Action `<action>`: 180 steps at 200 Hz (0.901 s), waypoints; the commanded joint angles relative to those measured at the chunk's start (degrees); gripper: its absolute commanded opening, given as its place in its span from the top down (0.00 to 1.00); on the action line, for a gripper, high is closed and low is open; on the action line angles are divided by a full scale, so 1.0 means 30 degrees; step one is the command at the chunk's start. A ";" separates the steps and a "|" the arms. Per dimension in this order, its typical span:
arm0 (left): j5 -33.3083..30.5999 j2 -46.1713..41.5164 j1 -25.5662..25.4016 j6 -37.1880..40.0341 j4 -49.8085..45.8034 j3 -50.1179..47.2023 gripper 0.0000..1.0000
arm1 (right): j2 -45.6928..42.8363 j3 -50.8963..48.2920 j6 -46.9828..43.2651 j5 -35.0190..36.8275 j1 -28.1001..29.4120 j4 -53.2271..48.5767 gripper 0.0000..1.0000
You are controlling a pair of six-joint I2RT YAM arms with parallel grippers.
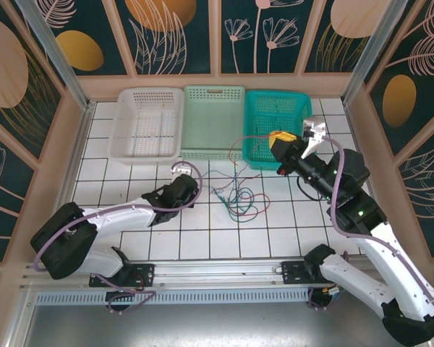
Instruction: Untangle the cables
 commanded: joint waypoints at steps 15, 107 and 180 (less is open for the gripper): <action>0.2602 -0.1041 0.0120 0.1214 0.2573 -0.0183 0.48 | 0.0951 0.0732 0.0700 0.0005 -0.0133 -0.0605 1.00; 0.8743 -0.4437 0.0115 0.3771 0.7865 -0.3840 0.31 | 0.2154 -0.0494 0.2084 0.0824 -0.0538 0.1528 1.00; 1.2512 0.0038 0.0082 0.4530 0.9594 -0.0153 0.28 | 0.2084 -0.0564 0.2288 0.0328 -0.0544 0.1525 1.00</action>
